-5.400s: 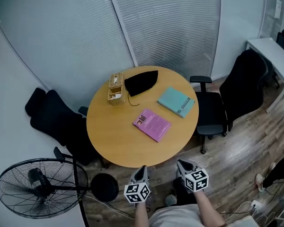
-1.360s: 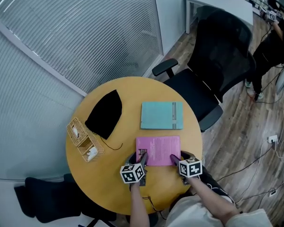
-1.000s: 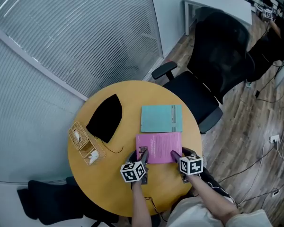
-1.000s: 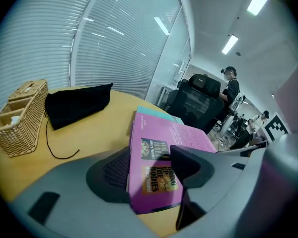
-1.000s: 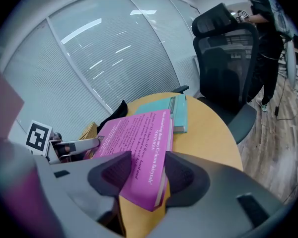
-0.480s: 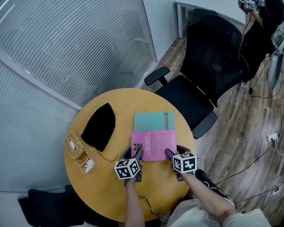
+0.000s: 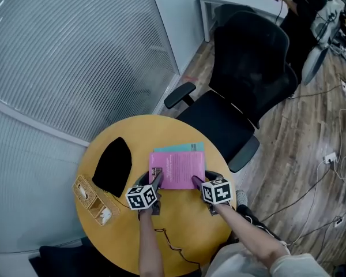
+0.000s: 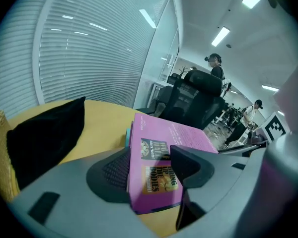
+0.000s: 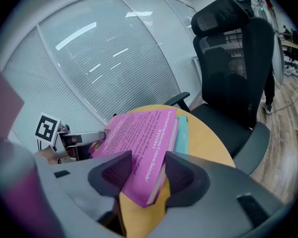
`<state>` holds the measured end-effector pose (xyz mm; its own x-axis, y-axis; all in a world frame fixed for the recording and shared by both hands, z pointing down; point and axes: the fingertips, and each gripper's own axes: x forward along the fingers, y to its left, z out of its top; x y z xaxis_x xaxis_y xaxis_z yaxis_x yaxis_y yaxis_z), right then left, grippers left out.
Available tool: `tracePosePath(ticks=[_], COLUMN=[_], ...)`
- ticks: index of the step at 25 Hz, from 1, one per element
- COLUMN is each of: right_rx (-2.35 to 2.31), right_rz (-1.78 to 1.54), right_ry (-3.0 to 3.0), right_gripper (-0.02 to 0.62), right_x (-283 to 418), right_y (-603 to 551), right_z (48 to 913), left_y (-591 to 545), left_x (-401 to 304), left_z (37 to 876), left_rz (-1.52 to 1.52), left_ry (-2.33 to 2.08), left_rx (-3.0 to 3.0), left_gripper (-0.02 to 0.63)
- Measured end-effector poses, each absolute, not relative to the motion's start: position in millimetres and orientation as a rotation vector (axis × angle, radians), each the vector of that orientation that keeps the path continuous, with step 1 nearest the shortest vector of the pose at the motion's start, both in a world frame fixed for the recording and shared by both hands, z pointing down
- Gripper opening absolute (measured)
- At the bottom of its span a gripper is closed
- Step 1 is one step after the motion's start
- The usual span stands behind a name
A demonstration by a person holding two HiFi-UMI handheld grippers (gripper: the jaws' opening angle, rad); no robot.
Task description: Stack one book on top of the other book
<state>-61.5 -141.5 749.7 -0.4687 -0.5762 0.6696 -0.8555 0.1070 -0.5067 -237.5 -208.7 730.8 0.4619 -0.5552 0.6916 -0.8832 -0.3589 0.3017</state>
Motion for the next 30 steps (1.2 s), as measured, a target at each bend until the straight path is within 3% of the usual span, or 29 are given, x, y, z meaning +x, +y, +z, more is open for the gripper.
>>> tracePosePath(ticks=[30], right_rx=[1.347], right_rz=[1.209], right_ry=[-2.052], right_gripper=[0.201], right_x=[-47.4], right_y=[-183.9], right_z=[786.9], left_y=[-242.8], left_x=[-232.2], left_z=[780.9], left_rz=[0.500], left_ry=[-1.141], left_rx=[1.965], left_gripper=[0.244])
